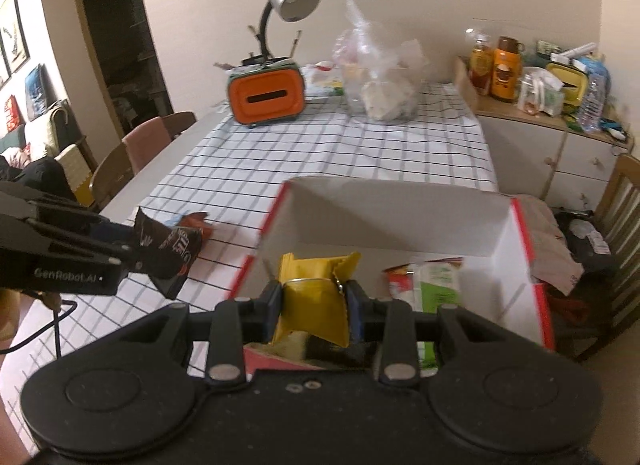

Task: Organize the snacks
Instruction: 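Carry both items into the red box and open both grippers to release them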

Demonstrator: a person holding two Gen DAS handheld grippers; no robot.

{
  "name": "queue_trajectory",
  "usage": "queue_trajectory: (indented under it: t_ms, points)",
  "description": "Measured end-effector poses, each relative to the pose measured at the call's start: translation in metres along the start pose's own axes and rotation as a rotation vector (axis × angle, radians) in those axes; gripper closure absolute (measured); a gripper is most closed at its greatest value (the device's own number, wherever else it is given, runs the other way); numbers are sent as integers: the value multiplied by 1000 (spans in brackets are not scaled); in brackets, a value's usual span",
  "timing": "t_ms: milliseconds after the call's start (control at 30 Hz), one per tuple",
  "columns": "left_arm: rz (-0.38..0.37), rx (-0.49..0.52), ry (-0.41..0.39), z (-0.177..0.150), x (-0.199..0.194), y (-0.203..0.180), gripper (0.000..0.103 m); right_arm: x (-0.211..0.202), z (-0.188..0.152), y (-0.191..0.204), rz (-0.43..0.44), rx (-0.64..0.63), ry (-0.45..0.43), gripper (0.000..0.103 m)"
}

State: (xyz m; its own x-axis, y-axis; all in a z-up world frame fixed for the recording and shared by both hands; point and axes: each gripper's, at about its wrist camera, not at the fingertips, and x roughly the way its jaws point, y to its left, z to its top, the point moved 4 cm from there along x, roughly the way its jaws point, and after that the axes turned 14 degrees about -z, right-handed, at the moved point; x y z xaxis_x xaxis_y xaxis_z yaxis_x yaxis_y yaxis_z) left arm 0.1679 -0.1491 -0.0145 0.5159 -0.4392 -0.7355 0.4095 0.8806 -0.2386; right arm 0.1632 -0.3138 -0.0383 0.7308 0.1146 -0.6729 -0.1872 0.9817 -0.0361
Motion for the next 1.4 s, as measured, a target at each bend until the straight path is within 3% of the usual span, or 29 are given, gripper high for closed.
queue_trajectory:
  t_ms: [467, 833, 1100, 1400]
  points:
    - [38, 25, 110, 16, 84, -43, 70, 43, -14, -66, -76, 5, 71, 71]
    - [80, 13, 198, 24, 130, -47, 70, 88, -21, -75, -95, -11, 133, 71]
    - [91, -35, 292, 22, 154, -37, 69, 99, -24, -75, -83, -15, 159, 71]
    - [98, -27, 308, 20, 161, -39, 69, 99, -26, -77, -70, -11, 173, 70]
